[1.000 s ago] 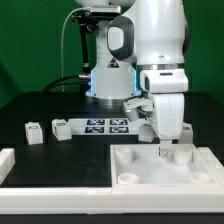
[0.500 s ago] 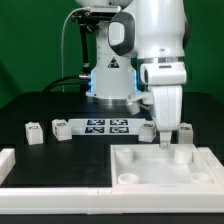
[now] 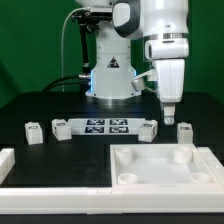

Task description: Assemble one leg

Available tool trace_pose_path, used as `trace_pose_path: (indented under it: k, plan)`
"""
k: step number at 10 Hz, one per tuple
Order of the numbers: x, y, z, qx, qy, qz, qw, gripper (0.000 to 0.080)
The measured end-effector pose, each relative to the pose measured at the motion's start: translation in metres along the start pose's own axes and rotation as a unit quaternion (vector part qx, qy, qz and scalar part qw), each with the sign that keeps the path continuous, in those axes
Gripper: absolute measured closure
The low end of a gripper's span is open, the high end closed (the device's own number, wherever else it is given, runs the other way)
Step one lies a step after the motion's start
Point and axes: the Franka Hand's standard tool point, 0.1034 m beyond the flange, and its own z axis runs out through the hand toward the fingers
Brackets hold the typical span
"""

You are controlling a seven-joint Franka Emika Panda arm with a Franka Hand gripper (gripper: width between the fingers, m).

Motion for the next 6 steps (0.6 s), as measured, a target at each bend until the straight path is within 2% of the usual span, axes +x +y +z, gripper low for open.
trace_pose_path:
  k: [4,5,6]
  plan:
    - [-0.0002,-0.0006,0.0008,0.001,0.000,0.016,1.000,0.0150]
    - [-0.0005,-0.0008,0.0007,-0.001,0.003,0.055,0.998,0.0150]
    - [-0.0016,-0.0059,0.0013,-0.003,0.012,0.165,0.986,0.0150]
